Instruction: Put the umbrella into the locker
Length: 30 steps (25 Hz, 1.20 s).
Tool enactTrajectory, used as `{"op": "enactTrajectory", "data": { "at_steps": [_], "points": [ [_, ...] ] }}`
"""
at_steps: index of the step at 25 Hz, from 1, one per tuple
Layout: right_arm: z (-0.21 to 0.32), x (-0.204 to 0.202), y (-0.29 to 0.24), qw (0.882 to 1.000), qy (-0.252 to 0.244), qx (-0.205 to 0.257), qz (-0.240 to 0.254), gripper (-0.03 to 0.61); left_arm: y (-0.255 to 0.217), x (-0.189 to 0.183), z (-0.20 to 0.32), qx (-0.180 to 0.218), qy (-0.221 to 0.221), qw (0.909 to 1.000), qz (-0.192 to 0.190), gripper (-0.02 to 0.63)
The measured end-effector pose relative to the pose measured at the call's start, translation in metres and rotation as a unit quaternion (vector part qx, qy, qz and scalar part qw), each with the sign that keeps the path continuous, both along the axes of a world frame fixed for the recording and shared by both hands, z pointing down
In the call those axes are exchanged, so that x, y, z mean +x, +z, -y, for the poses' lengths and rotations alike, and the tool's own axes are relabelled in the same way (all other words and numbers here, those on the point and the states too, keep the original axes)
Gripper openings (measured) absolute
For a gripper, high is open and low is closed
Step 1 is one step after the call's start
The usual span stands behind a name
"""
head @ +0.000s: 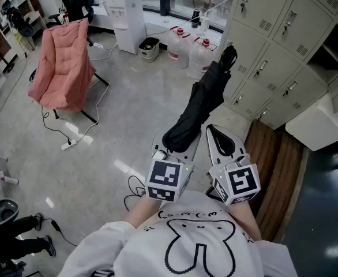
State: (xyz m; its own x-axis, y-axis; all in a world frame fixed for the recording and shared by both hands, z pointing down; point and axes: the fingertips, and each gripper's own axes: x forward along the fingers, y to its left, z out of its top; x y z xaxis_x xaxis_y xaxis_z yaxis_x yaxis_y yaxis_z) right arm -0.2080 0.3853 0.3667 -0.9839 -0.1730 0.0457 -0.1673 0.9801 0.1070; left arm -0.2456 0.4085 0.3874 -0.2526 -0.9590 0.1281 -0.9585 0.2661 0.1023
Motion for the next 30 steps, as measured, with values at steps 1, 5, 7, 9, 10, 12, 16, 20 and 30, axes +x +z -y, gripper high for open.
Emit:
{"op": "enactTrajectory", "data": {
  "at_steps": [1,5,7,9,10,12,16,20,30],
  "points": [
    [0.001,-0.001,0.0,1.0,0.0,0.001,-0.002,0.021,0.0,0.0,0.001,-0.001,0.0,1.0,0.001,0.225],
    [0.011,0.0,0.002,1.0,-0.001,0.009,-0.011,0.02,0.001,0.001,0.011,-0.005,-0.002,1.0,0.004,0.225],
    [0.015,0.001,0.001,1.0,0.004,0.013,-0.009,0.021,0.001,0.001,0.014,-0.007,-0.001,1.0,0.006,0.225],
    [0.017,0.003,-0.002,1.0,0.011,0.017,-0.006,0.021,-0.001,0.001,0.013,-0.005,0.002,1.0,0.007,0.225],
    [0.02,0.004,-0.004,1.0,0.012,0.019,-0.005,0.023,-0.003,0.002,0.016,-0.005,0.003,1.0,0.008,0.225],
    [0.036,0.009,-0.007,1.0,0.014,0.021,-0.007,0.025,-0.006,0.006,0.032,-0.002,0.004,1.0,0.008,0.225],
    [0.087,0.028,-0.012,0.999,0.027,0.02,-0.007,0.025,-0.012,0.022,0.08,-0.002,0.008,0.9999,0.009,0.225],
    [0.114,0.05,-0.015,0.999,0.027,0.02,-0.002,0.025,-0.016,0.042,0.113,-0.001,0.02,0.9997,0.012,0.225],
    [0.2,0.11,-0.009,0.999,0.052,0.01,-0.007,0.026,-0.018,0.097,0.208,0.006,0.048,0.9988,0.007,0.225]
  ]
}}
